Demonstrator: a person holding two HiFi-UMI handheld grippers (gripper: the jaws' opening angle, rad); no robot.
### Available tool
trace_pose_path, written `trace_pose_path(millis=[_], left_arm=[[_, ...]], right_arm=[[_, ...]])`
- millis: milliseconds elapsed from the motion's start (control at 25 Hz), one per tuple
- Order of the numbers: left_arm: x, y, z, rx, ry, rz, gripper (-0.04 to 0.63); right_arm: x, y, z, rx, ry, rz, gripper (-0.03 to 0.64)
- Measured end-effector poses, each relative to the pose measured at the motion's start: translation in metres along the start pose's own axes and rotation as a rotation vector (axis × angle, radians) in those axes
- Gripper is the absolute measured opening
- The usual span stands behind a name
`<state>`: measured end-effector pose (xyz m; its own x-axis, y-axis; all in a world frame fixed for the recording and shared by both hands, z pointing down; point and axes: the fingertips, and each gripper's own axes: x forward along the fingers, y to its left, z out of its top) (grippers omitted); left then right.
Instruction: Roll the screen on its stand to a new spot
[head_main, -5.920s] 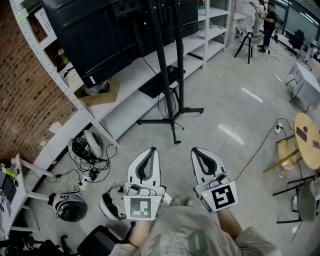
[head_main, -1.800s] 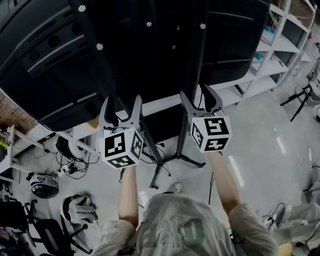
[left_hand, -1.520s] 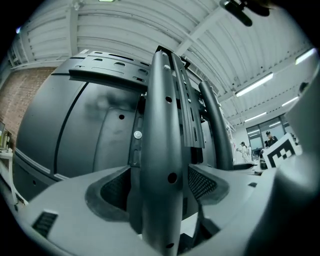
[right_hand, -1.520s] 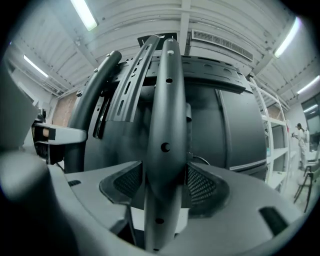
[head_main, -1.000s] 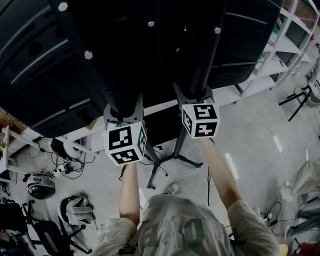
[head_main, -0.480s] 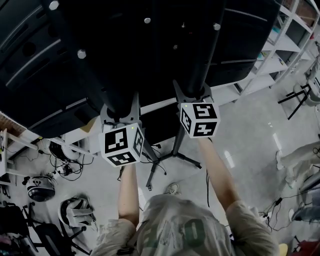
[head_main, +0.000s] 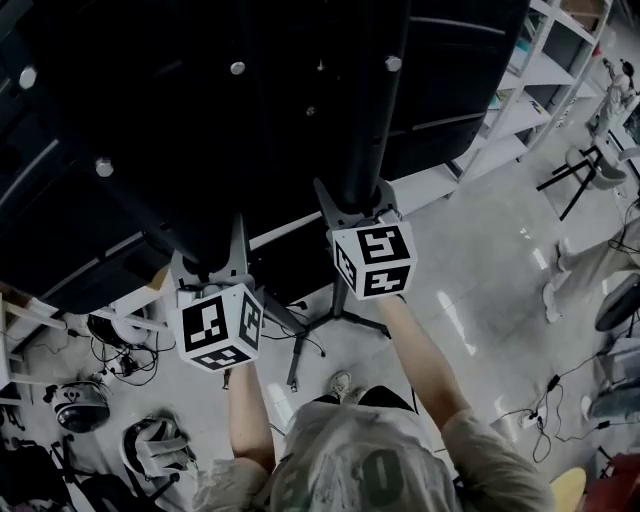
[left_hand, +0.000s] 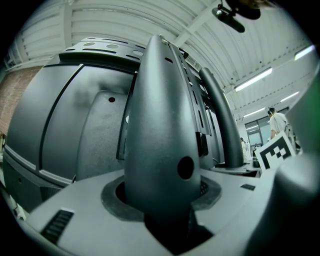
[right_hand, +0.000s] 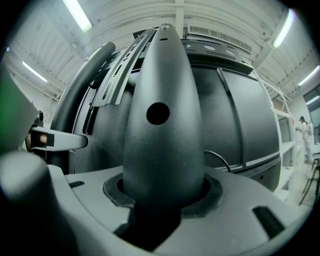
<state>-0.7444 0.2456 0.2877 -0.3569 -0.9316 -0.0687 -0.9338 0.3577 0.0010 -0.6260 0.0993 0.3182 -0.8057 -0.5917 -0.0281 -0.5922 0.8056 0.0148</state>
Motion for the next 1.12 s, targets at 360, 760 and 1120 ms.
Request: trace_pose_path(millis=[360,760,1120], left_arm=[[-0.003,-0.015,-0.003,-0.006,0.006,0.014,0.215],[0.012,-0.072,0.000,-0.005,0.006,0.053,0.215],[0.041,-0.172,-0.003,-0.004,0.002,0.049,0.215]], right_arm=[[-0.009,-0.011,0.000,-0.002,-0.012,0.018,0.199],[-0.018,-0.066,0.002,0.002,-0.012,0.060,0.199],[-0.047,-0.167,0.001,0.002,-0.011,0.063,0.199]])
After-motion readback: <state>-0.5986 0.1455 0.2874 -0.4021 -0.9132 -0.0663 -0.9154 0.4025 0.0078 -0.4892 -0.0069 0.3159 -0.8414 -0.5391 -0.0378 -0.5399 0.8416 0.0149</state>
